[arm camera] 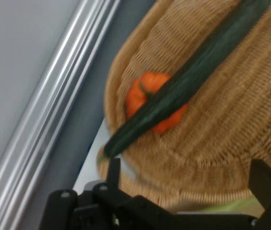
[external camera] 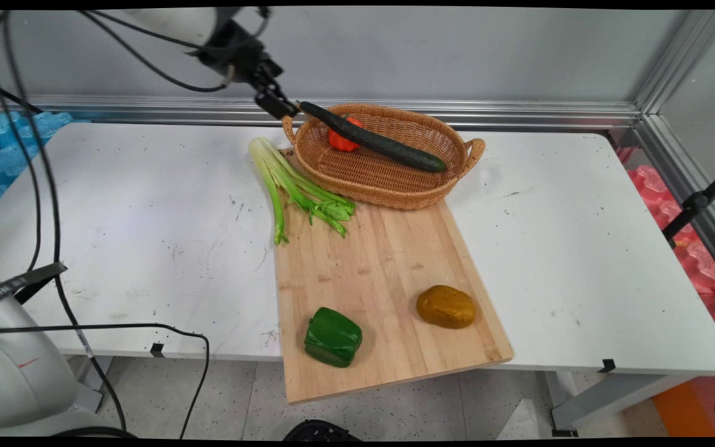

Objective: Pick up the cucumber from the vegetable basket

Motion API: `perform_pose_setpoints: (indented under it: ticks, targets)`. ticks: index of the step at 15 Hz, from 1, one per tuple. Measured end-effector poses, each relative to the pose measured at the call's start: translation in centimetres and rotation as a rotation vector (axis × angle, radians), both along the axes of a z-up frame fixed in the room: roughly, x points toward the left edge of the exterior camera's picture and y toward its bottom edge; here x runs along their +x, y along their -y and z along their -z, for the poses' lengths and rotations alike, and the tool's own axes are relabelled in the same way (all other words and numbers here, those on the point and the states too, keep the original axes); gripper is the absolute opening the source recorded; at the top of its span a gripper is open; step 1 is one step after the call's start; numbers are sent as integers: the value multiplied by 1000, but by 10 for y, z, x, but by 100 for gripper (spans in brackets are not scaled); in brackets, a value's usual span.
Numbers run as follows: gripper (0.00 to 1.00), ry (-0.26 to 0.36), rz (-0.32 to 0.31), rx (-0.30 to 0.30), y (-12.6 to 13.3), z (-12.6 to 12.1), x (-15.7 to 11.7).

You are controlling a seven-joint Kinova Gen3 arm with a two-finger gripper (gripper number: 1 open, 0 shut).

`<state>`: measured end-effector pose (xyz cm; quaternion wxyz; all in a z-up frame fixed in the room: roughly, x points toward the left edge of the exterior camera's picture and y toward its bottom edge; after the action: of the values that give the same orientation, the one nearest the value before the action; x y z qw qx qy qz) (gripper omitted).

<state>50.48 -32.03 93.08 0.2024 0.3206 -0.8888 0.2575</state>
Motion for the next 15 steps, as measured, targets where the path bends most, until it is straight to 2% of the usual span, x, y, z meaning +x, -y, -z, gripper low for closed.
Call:
perform_pose_setpoints:
  ticks: [3,8,15]
  targets:
    - [100,59,108,-5,25,10,-30]
    - [100,134,230,5,60,37,-71]
    - [100,211,316,35,105,80,-111]
